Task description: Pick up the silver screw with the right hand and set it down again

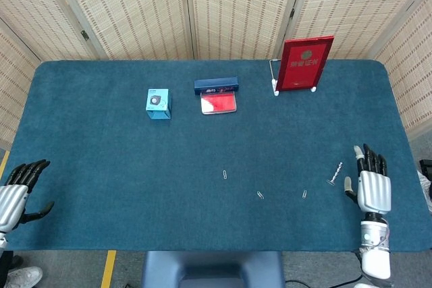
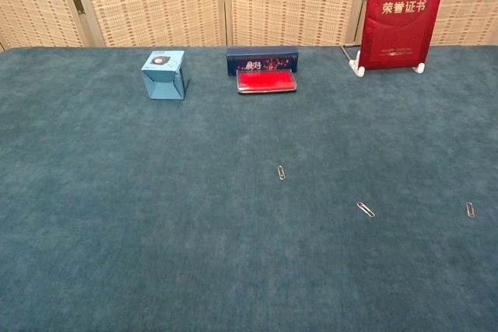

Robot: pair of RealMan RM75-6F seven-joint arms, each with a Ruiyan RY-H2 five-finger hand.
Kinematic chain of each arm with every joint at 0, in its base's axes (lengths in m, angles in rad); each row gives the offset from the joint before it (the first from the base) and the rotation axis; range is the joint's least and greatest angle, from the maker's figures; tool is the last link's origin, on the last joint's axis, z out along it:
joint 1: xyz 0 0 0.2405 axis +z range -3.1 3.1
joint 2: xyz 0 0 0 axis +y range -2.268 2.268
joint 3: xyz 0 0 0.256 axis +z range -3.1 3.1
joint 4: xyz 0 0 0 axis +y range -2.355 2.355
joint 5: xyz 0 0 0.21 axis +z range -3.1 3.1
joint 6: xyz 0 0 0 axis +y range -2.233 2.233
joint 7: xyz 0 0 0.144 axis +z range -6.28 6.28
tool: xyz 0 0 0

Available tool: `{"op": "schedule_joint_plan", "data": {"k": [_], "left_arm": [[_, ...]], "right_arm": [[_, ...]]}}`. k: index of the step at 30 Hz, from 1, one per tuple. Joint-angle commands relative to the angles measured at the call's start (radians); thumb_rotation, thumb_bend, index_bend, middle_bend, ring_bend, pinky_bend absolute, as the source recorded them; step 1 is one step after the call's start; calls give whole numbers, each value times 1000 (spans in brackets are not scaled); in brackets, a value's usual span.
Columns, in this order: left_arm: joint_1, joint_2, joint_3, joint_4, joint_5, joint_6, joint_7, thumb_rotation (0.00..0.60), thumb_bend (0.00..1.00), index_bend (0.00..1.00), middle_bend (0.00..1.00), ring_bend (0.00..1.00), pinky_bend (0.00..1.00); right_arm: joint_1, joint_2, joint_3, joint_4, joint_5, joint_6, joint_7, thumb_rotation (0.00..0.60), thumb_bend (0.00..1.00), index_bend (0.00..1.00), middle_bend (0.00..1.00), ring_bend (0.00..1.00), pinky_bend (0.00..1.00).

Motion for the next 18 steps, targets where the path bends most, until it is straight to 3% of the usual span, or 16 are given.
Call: {"op": "schedule_joint_plan", "data": {"k": [1, 7, 11, 18], "left_arm": [[0, 0, 0, 0, 1, 0, 2, 600, 358, 0, 104, 97, 51], [2, -4, 0, -5, 3, 6, 24, 600, 358, 0, 104, 97, 51], [2, -15, -2, -13, -5, 4, 66, 600, 358, 0, 104, 97, 51], [8, -34, -2, -36, -11, 12, 142, 600, 358, 0, 104, 96, 51]], "right_arm": [[-32, 76, -20, -94, -17, 26, -39, 600, 499, 0, 0, 0, 0], [-88, 228, -95, -273, -69, 51, -110, 600, 498, 0, 0, 0, 0], [-109, 271, -138, -284, -102, 34, -88, 600, 498, 0, 0, 0, 0], [-78, 295, -157, -285, -120, -64, -61, 600, 499, 0, 0, 0, 0]]}}
